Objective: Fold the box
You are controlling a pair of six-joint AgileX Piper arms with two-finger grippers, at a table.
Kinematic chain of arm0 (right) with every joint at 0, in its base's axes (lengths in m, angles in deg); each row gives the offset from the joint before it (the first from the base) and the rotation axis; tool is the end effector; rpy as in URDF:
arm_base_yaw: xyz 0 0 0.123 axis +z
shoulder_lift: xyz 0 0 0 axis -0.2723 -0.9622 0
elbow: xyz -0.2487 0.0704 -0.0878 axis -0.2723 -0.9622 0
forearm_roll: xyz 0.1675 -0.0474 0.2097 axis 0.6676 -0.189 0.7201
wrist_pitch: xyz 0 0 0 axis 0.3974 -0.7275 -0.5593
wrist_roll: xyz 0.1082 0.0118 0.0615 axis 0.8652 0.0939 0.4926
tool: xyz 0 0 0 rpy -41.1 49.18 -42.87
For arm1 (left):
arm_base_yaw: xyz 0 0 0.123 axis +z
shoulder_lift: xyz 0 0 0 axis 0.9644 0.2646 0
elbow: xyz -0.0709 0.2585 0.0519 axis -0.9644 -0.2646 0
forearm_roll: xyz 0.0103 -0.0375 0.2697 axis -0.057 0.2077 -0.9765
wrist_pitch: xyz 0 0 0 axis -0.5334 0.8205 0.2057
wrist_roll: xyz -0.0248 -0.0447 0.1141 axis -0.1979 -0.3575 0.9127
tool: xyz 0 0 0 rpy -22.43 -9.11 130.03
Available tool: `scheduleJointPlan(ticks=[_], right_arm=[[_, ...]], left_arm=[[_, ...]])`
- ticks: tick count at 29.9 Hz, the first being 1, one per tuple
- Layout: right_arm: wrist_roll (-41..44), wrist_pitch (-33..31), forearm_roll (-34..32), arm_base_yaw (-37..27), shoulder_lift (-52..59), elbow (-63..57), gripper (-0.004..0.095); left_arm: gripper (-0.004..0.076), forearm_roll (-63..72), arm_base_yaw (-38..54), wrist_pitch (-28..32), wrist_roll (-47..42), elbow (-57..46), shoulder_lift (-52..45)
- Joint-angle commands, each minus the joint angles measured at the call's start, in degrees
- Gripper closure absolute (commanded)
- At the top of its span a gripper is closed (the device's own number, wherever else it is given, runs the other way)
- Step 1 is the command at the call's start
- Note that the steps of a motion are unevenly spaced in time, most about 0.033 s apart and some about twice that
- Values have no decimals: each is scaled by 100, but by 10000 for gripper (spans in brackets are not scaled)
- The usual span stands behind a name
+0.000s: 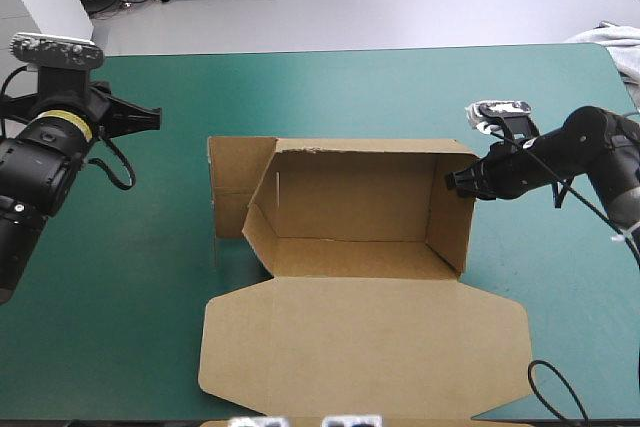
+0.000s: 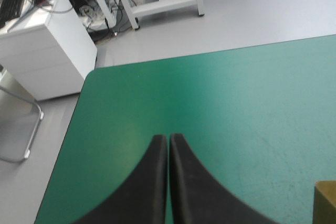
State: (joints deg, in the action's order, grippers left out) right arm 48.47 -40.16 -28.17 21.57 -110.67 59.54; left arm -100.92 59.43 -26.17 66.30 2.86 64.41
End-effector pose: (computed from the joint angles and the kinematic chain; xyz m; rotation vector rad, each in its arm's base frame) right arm 0.3206 0.0811 0.2860 -0.4613 2.6404 0.5228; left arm 0.2950 -0.0381 0.4334 0.1333 1.9664 0.2130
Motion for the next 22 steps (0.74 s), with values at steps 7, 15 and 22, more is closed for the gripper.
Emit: scheduleJointPlan(ticks=[7,15,22], right_arm=[[-12,111,-215,80,-845,643,907],[-12,628,-200,122,-1090,664,905],[303,1116,-726,579,-1180,664,710]], left_arm=[[730,2227,1600,20,1629,190,-101],[730,4638,2732,-728,3054,190,261],[730,6010,3321,-1311,3813,190,618]])
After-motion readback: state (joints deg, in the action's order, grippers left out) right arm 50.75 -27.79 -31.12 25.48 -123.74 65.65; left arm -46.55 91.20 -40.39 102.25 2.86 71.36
